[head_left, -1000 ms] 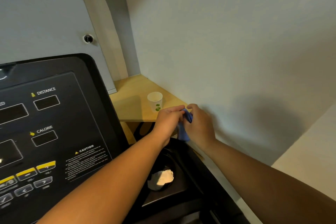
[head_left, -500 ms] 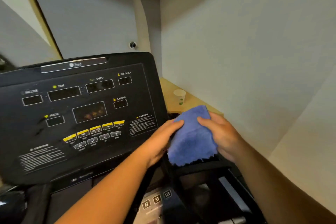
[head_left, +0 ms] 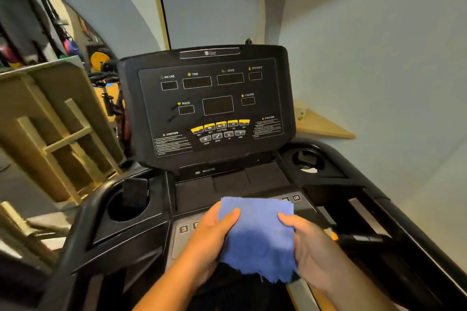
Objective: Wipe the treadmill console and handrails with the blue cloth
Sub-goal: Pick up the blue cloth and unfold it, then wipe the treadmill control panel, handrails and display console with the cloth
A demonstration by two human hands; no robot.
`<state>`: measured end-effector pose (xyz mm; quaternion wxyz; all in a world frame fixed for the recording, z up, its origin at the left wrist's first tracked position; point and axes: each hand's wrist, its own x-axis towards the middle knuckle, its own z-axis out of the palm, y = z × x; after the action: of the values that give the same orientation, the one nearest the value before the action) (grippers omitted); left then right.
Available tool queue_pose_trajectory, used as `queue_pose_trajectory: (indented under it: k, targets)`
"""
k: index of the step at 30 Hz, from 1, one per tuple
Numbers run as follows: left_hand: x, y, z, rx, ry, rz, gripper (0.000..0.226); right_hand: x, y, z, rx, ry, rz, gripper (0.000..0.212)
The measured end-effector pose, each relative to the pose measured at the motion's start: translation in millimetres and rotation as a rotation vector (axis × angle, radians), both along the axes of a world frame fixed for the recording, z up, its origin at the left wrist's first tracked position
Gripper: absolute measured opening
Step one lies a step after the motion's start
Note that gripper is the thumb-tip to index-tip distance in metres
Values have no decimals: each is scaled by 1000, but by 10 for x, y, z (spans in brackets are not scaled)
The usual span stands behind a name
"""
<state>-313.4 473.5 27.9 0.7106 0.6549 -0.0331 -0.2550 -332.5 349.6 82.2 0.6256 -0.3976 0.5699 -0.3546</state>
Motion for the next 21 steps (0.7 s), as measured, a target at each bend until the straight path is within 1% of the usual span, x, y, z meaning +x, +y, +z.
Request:
queue_pose_trajectory:
  k: [1,2,3,4,5,6,7,8,9,10,11,12,13,14,16,17,19,20,21]
  targets:
    - [-27,59,77,-25,-4,-17,44,-218,-22,87,95,-82,167,57]
    - [-31,98,139,-66,-17,-31,38,-417,-45,192,280,-292,502,56]
    - [-31,111,236,-99,-29,-34,32,-648,-147,175,340,-461,809,55]
    - [-21,106,320,-108,-44,-32,30,-713,-287,121,395,-529,725,57]
    - [-7,92,370,-100,-63,-36,28,-811,-159,4,377,-494,690,58]
    - [-4,74,392,-62,-89,-45,27,-885,-212,-145,318,-562,858,55]
    - [-12,61,388,10,-126,-60,27,-855,-243,-301,151,-450,914,46]
    - [-29,56,371,119,-178,-84,28,-723,-131,-359,189,-305,939,31]
    - [-61,69,343,238,-223,-99,28,-722,-87,-339,195,-203,1075,19]
    - [-99,98,291,353,-252,-95,28,-761,-77,-322,254,-222,1210,15]
    - [-136,155,233,429,-265,-62,26,-706,-136,-437,314,-201,1215,21]
    - [-150,229,150,435,-253,-8,23,-692,-162,-470,431,-184,1197,26]
    - [-162,326,69,403,-229,56,18,-807,-323,-558,505,-311,1222,29]
    - [-176,445,-19,382,-218,131,15,-804,-401,-625,512,-331,1235,31]
    - [-188,728,-209,425,-275,326,22,-785,-468,-697,506,-301,1151,34]
    - [-216,872,-273,475,-323,428,24,-755,-521,-700,493,-316,1105,32]
    - [-286,1129,-389,600,-397,607,22,-735,-663,-699,384,-322,1009,24]
    - [-323,1231,-445,667,-408,645,21,-718,-754,-656,298,-333,966,19]
    - [-350,1309,-512,733,-397,639,20,-706,-834,-592,189,-313,950,16]
